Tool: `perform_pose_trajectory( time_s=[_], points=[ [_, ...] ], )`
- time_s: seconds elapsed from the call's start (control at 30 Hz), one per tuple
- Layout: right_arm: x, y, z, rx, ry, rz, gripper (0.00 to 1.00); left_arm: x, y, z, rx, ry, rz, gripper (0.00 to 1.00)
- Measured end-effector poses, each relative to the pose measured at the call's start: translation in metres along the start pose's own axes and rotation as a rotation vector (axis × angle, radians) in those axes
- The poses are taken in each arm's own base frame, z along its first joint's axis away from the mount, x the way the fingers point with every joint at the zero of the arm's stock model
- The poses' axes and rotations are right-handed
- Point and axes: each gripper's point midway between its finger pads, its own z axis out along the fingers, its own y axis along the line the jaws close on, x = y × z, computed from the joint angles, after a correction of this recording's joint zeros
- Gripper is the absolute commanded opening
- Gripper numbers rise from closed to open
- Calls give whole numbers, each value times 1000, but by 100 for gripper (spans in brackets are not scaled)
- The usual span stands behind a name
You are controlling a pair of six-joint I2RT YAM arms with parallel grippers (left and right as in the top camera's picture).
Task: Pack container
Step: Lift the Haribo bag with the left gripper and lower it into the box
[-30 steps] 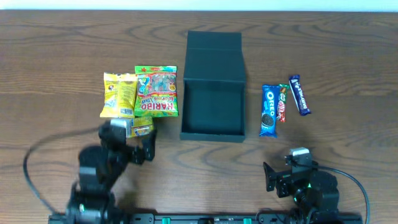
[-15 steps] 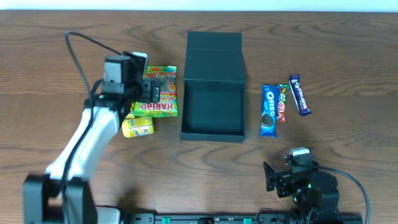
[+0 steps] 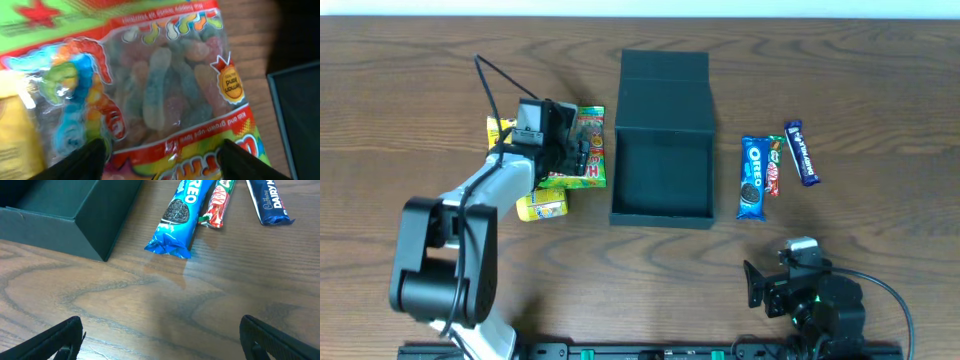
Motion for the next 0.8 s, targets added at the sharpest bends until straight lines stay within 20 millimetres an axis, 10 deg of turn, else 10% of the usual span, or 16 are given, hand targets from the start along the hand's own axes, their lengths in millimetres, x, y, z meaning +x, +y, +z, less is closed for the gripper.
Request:
perform_pose_trajectory(
  time_s=[0.17,0.33,0.8],
  points=[
    [0,0,0,0,0,0,99,-6,0,5,-14,-15,10,47],
    [0,0,0,0,0,0,99,-11,2,5,-32,-27,14,6],
    [0,0,0,0,0,0,99,-16,-1,-2,-41,-34,-40,5]
  ],
)
